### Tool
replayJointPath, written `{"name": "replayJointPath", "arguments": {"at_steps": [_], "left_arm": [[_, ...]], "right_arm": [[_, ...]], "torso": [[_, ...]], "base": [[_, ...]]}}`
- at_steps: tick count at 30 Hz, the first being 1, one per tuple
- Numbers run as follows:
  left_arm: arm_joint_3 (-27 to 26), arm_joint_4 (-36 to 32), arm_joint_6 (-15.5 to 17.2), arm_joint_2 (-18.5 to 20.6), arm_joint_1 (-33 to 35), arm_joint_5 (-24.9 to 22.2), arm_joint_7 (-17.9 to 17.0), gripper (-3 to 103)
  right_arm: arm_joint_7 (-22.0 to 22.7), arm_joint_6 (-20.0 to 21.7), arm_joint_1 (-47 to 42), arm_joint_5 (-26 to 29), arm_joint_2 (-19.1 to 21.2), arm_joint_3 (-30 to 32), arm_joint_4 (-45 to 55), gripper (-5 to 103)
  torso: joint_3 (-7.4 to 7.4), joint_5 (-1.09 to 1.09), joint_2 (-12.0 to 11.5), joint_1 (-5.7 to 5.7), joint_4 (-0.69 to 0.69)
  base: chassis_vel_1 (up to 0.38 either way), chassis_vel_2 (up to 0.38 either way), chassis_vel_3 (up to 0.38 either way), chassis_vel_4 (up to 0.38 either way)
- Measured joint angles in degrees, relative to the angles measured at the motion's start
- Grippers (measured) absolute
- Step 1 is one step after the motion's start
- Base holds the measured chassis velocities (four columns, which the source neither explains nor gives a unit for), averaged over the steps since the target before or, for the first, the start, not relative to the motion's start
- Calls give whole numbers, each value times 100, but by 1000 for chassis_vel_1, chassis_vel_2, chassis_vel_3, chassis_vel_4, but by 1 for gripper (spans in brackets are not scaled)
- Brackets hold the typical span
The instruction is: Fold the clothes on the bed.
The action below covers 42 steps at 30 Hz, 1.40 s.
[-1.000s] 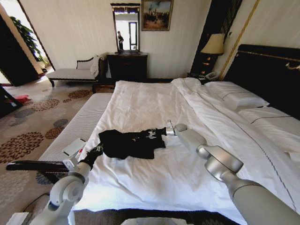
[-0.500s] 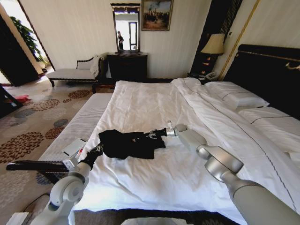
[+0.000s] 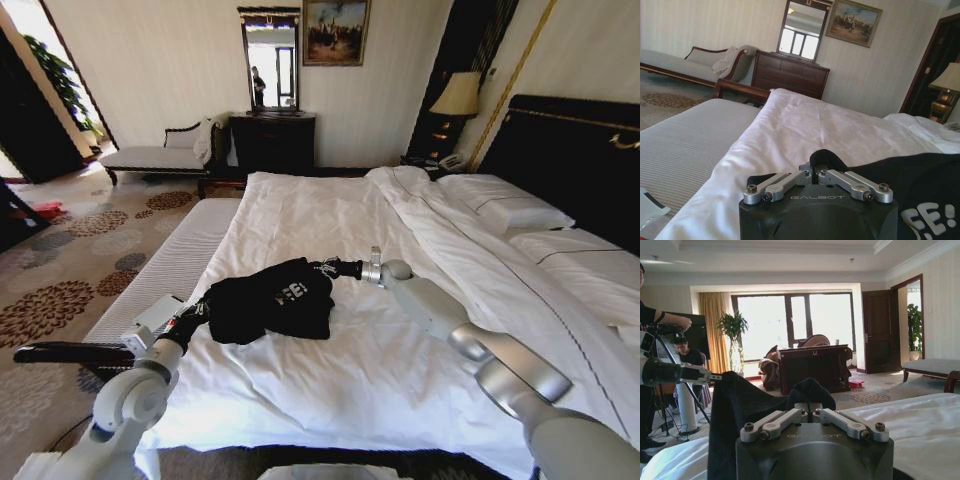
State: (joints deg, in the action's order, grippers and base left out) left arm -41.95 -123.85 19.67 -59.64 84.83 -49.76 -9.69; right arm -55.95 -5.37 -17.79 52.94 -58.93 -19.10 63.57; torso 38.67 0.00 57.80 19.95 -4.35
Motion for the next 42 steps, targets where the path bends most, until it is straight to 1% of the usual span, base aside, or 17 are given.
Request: {"name": "replayJointPath", "arguments": {"at_steps": [2,4,5,8,10,12,16,19,23,26,28,30,32,34,39,40,42], "left_arm": [[-20,102,-5,32,-50,-23,-3,0],[-18,209,-6,49,-109,-37,-5,0],[-18,209,-6,49,-109,-37,-5,0],[-24,372,-1,29,-181,-38,-61,0],[-37,408,4,21,-197,-43,-80,0],[-131,613,27,-16,-303,-93,-193,0],[-303,901,56,-12,-486,-184,-224,0],[-379,1046,64,29,-598,-231,-230,0],[-464,1378,69,144,-843,-267,-243,0],[-504,1607,70,198,-956,-262,-257,0],[-508,1632,71,194,-939,-234,-257,0],[-526,1629,72,144,-837,-171,-259,0],[-531,1616,73,124,-802,-159,-259,0],[-547,1568,73,80,-738,-133,-261,0],[-548,1525,74,64,-704,-121,-268,0],[-548,1504,75,62,-695,-118,-269,0],[-548,1461,76,58,-683,-108,-268,0]], "right_arm": [[211,-46,-294,-5,32,-18,286,0],[500,-163,-686,-174,-47,-31,406,0],[500,-163,-686,-174,-47,-31,406,0],[869,-328,-1060,-503,-349,-9,231,0],[915,-346,-1102,-532,-408,-2,205,0],[1073,-394,-1232,-581,-615,6,169,0],[1156,-445,-1292,-575,-748,-15,247,0],[1189,-485,-1292,-507,-755,-67,325,0],[1202,-660,-1252,-278,-768,-249,449,0],[1216,-800,-1269,-211,-921,-419,507,0],[1268,-845,-1305,-243,-993,-463,506,0],[1424,-938,-1412,-353,-1178,-553,457,0],[1463,-959,-1442,-399,-1225,-574,429,0],[1556,-1023,-1541,-587,-1370,-646,322,0],[1809,-1097,-1620,-741,-1455,-735,293,0],[1882,-1111,-1637,-752,-1458,-749,312,-3],[1971,-1124,-1659,-714,-1414,-752,462,7]], "torso": [[0,1,0,0,3],[0,-2,0,0,5],[0,-2,0,0,5],[1,-1,0,0,4],[1,0,0,0,4],[1,0,-1,0,5],[1,-2,-1,0,6],[1,-2,-1,0,5],[1,-2,0,0,3],[1,-2,-1,2,3],[1,-2,-1,2,4],[1,-1,-1,1,5],[1,-2,-1,1,6],[1,-1,-1,1,5],[1,-1,-1,1,4],[2,0,-1,1,4],[1,0,-1,1,4]], "base": [[0,0,0,0],[0,0,0,0],[0,0,0,0],[0,0,0,0],[0,0,0,0],[0,0,0,0],[0,0,0,0],[0,0,0,0],[0,0,0,0],[0,0,0,0],[0,0,0,0],[0,0,0,0],[0,0,0,0],[0,0,0,0],[0,0,0,0],[0,0,0,0],[0,0,0,0]]}}
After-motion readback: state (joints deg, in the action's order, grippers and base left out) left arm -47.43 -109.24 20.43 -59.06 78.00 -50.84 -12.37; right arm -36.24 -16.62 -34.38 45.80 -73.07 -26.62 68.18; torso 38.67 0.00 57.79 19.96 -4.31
